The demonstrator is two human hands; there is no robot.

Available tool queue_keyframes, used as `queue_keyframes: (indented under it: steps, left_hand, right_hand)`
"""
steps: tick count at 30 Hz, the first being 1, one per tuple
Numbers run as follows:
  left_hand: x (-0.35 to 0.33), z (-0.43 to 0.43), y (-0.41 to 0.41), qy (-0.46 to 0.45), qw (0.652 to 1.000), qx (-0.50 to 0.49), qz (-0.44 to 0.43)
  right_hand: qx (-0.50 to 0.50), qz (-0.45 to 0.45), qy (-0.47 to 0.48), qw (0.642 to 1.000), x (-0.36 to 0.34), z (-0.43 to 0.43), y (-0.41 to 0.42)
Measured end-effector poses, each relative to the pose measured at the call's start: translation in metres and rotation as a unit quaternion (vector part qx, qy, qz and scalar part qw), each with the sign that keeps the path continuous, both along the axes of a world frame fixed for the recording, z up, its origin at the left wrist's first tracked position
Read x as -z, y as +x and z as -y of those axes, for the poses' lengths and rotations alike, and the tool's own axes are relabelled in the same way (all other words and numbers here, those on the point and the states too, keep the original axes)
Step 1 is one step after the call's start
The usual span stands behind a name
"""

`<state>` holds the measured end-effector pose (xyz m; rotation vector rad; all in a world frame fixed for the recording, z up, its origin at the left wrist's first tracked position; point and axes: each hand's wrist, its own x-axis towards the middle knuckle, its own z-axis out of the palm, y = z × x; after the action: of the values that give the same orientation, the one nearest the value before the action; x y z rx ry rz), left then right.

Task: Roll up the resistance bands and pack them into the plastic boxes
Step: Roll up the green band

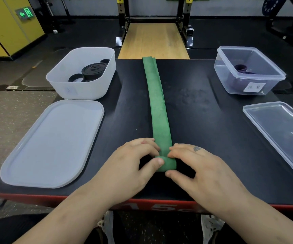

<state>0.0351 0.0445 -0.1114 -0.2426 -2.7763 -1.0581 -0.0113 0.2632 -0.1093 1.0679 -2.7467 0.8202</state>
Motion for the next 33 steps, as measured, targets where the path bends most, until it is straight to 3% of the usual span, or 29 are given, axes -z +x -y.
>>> queue_keyframes:
  steps: [9,12,16,33]
  left_hand:
    - [-0.004,-0.005,-0.005,0.001,0.999,-0.044,-0.026]
    - [-0.006,-0.005,-0.006,-0.022,0.999,-0.011,-0.029]
    - [-0.001,0.002,-0.004,-0.042,0.999,0.0,0.009]
    - [0.004,0.008,-0.019,-0.074,0.997,-0.02,0.016]
  right_hand:
    - [-0.039,0.011,0.028,0.999,-0.008,0.003,-0.017]
    - [-0.042,0.034,0.02,0.998,-0.01,0.004,-0.022]
    - [-0.036,0.049,0.035,0.998,-0.012,0.006,-0.029]
    - [-0.003,0.095,0.024,0.995,-0.014,0.004,-0.025]
